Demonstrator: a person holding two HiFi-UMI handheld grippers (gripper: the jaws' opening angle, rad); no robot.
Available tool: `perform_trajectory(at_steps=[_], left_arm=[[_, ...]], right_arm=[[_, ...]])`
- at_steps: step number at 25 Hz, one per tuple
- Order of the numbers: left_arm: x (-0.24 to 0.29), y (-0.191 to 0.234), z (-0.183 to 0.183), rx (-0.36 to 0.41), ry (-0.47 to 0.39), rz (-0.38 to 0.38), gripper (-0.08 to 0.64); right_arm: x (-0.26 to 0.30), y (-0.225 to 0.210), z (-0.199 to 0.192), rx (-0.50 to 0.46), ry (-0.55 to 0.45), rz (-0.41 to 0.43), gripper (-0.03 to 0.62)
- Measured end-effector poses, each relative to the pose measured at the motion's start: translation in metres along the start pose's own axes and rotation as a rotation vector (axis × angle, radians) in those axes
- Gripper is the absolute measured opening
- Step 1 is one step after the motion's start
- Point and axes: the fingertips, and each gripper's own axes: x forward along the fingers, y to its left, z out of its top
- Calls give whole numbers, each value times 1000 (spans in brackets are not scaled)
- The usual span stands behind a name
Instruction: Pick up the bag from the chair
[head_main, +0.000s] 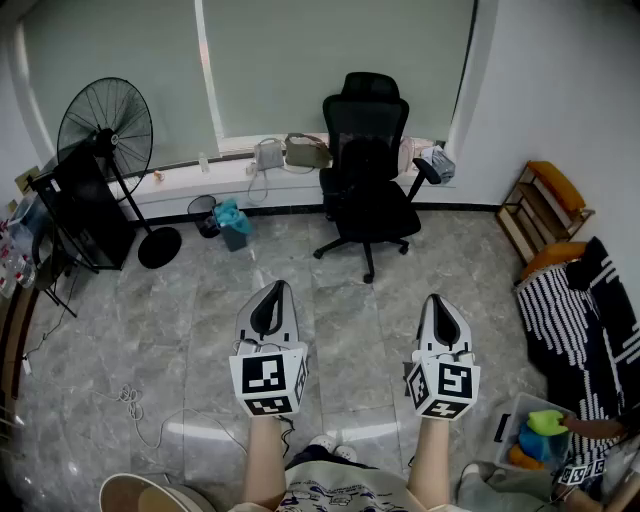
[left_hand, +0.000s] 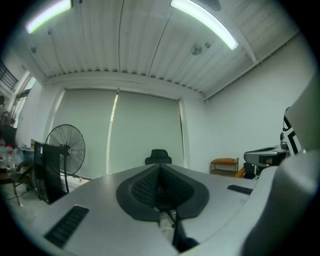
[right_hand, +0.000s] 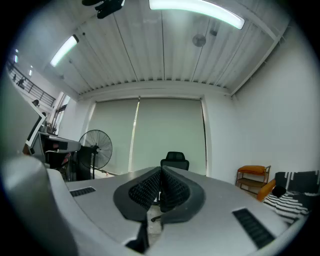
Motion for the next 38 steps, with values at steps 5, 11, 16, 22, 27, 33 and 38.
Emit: perform_trajectory(at_steps=[5,11,16,22,27,33,38], left_arm=[[2,-1,-1,3,-1,-1,14],[4,-3,0,4,0,-4,14],[9,-10,0,9,1,-2,14],[13,-20,-4,5,1,16,14],[16,-32,-15,3,7,28,14],[20,-44,-32,-7,30,53,20],[43,-41,-37,-10,36,71,166]], right_arm=[[1,-2,-1,-2,-1,-1,12],[2,-5,0,-2,-3,-3,12],[4,-14,0,7,-10,-1,14],[2,-26,0,32,-39,3,14],[6,-36,-11,21,-29,26,31],[11,-48,-29,26,0,63,94],[35,-55,-33,52,0,110,203]])
